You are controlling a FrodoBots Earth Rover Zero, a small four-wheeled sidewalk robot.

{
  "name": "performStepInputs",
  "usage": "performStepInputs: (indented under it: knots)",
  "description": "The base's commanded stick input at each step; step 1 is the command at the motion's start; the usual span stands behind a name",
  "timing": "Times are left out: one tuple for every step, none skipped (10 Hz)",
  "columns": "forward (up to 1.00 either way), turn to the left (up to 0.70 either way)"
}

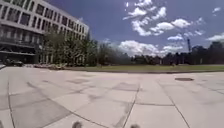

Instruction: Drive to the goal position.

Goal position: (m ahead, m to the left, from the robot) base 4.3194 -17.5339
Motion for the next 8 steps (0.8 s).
performStepInputs:
  knots:
    - [0.70,-0.31]
    - [0.70,-0.28]
    - [0.70,-0.15]
    - [0.70,-0.04]
    - [0.70,0.00]
    - [0.70,0.00]
    - [0.70,0.00]
    - [0.70,0.00]
